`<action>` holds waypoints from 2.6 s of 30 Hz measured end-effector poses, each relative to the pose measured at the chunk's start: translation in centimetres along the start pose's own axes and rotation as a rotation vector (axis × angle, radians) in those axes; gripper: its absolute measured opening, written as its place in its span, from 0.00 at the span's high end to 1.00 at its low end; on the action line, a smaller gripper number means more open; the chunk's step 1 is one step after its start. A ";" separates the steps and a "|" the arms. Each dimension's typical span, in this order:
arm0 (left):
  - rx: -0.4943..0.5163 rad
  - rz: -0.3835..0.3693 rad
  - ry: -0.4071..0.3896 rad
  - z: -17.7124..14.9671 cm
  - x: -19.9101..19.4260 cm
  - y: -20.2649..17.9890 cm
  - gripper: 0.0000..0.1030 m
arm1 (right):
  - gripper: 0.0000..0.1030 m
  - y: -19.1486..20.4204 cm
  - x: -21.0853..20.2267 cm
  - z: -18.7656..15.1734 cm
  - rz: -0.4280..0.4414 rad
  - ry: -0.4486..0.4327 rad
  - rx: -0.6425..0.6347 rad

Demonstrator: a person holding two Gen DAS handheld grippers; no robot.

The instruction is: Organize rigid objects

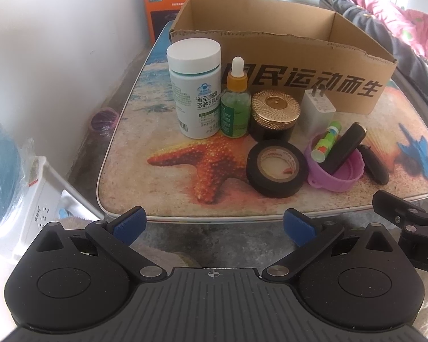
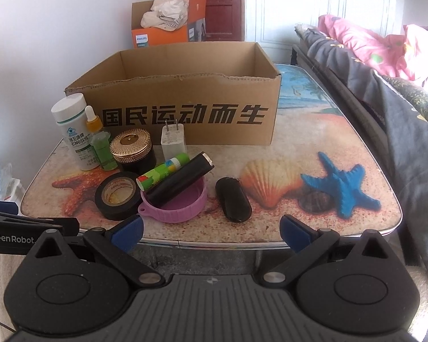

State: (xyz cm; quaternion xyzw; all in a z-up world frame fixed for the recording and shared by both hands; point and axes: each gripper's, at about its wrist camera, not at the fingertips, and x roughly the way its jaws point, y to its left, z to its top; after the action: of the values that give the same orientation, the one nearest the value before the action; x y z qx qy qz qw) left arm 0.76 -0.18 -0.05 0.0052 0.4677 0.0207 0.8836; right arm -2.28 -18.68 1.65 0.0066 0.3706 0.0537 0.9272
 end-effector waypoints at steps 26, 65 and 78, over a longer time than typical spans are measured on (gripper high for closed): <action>0.006 0.006 -0.001 0.1 -0.1 0.0 0.00 | 0.00 0.0 -0.2 0.3 0.004 -0.005 0.004; 0.079 -0.062 -0.072 0.9 0.2 -1.5 0.00 | 0.00 -2.7 0.1 0.2 0.007 -0.073 0.050; 0.285 -0.307 -0.277 2.1 -0.7 -6.7 0.24 | 0.25 -9.0 3.1 4.6 0.387 -0.105 0.330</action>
State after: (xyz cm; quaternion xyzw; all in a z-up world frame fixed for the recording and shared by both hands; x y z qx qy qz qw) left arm 2.35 -6.88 1.49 0.0615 0.3356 -0.1807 0.9225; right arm 3.97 -27.13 2.34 0.2312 0.3175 0.1689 0.9040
